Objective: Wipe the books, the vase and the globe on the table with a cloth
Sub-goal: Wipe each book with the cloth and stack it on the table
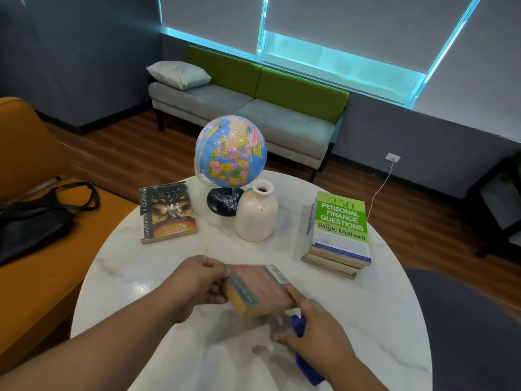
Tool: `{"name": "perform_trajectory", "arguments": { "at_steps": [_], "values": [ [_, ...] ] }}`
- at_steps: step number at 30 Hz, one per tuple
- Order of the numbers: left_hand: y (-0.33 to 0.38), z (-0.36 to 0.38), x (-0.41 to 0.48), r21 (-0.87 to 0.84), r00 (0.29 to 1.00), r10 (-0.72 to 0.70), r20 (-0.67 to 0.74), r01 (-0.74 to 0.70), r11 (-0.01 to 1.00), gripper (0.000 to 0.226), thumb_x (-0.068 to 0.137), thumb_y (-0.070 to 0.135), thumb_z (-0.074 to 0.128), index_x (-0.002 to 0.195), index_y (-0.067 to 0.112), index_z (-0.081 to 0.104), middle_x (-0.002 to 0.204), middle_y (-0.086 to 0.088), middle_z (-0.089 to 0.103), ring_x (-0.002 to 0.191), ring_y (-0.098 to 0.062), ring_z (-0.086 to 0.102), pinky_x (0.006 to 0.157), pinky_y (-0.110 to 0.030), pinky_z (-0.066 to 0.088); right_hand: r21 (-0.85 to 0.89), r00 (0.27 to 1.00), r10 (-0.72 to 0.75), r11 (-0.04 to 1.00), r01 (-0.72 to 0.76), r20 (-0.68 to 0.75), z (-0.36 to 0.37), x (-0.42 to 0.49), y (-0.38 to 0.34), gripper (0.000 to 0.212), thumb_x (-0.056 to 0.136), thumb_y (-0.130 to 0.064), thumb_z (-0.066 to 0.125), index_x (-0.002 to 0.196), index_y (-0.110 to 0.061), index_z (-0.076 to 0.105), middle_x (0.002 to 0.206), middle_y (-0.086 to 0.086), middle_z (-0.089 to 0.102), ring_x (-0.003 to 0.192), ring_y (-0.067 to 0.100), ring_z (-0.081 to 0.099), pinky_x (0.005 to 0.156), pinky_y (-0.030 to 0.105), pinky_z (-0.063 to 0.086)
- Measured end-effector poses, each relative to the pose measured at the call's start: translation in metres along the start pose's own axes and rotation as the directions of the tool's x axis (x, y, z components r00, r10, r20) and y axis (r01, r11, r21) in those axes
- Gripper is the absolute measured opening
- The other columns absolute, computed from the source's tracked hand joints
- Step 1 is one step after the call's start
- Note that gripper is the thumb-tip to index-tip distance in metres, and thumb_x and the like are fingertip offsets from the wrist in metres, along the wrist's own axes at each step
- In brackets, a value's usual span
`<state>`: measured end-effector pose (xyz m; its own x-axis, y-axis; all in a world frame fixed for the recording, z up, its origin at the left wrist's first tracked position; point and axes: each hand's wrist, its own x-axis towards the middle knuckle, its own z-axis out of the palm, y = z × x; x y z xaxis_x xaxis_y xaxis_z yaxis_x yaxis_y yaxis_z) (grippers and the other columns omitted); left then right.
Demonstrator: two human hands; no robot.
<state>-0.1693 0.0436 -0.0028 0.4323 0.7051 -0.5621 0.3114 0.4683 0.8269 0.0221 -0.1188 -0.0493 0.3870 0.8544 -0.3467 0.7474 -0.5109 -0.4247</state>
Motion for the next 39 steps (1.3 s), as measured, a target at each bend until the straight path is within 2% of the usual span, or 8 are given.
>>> {"name": "perform_trajectory", "arguments": {
  "at_steps": [3, 7, 12, 16, 19, 27, 33, 39],
  "values": [
    [0.021, 0.007, -0.008, -0.041, 0.999, 0.01, 0.035, -0.009, 0.999, 0.009, 0.091, 0.005, 0.058, 0.087, -0.003, 0.058, 0.073, -0.022, 0.062, 0.057, -0.026, 0.061, 0.049, -0.028, 0.054, 0.04, 0.989, -0.021, 0.999, 0.027, -0.147, -0.002, 0.003, -0.002, 0.062, 0.087, -0.049, 0.059, 0.141, -0.05, 0.028, 0.107, -0.015, 0.047, 0.097, 0.004, 0.053, 0.085, 0.017, 0.044],
    [0.041, 0.019, -0.012, -0.094, 0.996, 0.05, 0.078, -0.043, 0.995, 0.018, 0.093, 0.01, 0.058, 0.08, -0.003, 0.058, 0.062, -0.016, 0.062, 0.052, -0.022, 0.06, 0.05, -0.027, 0.055, 0.23, 0.942, 0.006, 0.97, 0.075, -0.334, -0.012, 0.006, -0.003, 0.028, 0.093, -0.034, 0.059, 0.12, -0.039, 0.056, 0.098, -0.016, 0.043, 0.09, 0.001, 0.054, 0.08, 0.011, 0.04],
    [0.053, 0.03, -0.009, -0.136, 0.983, 0.15, 0.108, -0.134, 0.982, 0.023, 0.096, 0.022, 0.056, 0.095, 0.0, 0.062, 0.083, -0.014, 0.064, 0.071, -0.023, 0.064, 0.065, -0.03, 0.057, 0.385, 0.918, 0.058, 0.917, 0.106, -0.391, -0.026, 0.007, -0.001, 0.009, 0.092, -0.03, 0.061, 0.098, -0.036, 0.058, 0.107, -0.018, 0.048, 0.094, -0.008, 0.052, 0.073, 0.006, 0.036],
    [0.04, 0.033, 0.002, 0.032, 0.968, 0.186, 0.17, -0.194, 0.98, 0.024, 0.093, 0.021, 0.061, 0.117, 0.017, 0.059, 0.116, -0.004, 0.061, 0.103, -0.016, 0.059, 0.086, -0.032, 0.052, 0.65, 0.955, 0.167, 0.759, 0.035, -0.246, -0.036, 0.006, -0.001, 0.009, 0.096, -0.035, 0.052, 0.099, -0.042, 0.057, 0.098, -0.022, 0.064, 0.097, 0.003, 0.06, 0.087, 0.024, 0.045],
    [0.02, 0.044, 0.008, 0.213, 0.938, 0.098, 0.332, -0.176, 0.961, 0.051, 0.091, 0.021, 0.065, 0.137, 0.025, 0.044, 0.128, 0.001, 0.057, 0.114, -0.014, 0.056, 0.093, -0.032, 0.047, 0.8, 0.973, 0.204, 0.599, -0.038, -0.107, -0.042, 0.005, -0.004, 0.017, 0.096, -0.038, 0.052, 0.106, -0.034, 0.064, 0.098, -0.014, 0.072, 0.098, 0.013, 0.067, 0.095, 0.039, 0.052],
    [0.004, 0.064, 0.015, 0.086, 0.966, 0.07, 0.249, -0.094, 0.992, 0.034, 0.091, 0.005, 0.062, 0.124, 0.004, 0.056, 0.102, -0.013, 0.072, 0.085, -0.02, 0.072, 0.067, -0.023, 0.056, 0.848, 0.987, 0.135, 0.511, -0.142, 0.085, -0.049, -0.004, 0.002, 0.031, 0.096, -0.024, 0.056, 0.121, -0.042, 0.052, 0.103, -0.005, 0.073, 0.097, 0.017, 0.069, 0.097, 0.042, 0.051],
    [0.007, 0.078, 0.013, 0.09, 0.953, 0.087, 0.291, -0.118, 0.989, 0.035, 0.094, 0.017, 0.061, 0.127, 0.015, 0.051, 0.107, -0.007, 0.069, 0.089, -0.017, 0.071, 0.071, -0.024, 0.056, 0.957, 0.945, 0.327, 0.276, -0.091, -0.004, -0.064, 0.012, 0.015, 0.021, 0.094, -0.016, 0.057, 0.113, -0.02, 0.064, 0.103, 0.008, 0.073, 0.093, 0.028, 0.069, 0.091, 0.044, 0.052],
    [-0.017, 0.043, 0.012, 0.186, 0.978, 0.026, 0.208, -0.066, 0.98, 0.03, 0.092, 0.024, 0.061, 0.121, 0.02, 0.057, 0.108, 0.001, 0.07, 0.097, -0.013, 0.068, 0.082, -0.027, 0.054, 0.95, 0.883, 0.461, 0.305, -0.062, -0.09, -0.112, 0.06, 0.051, 0.023, 0.097, -0.018, 0.052, 0.116, -0.023, 0.063, 0.102, 0.007, 0.07, 0.09, 0.028, 0.065, 0.091, 0.046, 0.051]
  ]
}}
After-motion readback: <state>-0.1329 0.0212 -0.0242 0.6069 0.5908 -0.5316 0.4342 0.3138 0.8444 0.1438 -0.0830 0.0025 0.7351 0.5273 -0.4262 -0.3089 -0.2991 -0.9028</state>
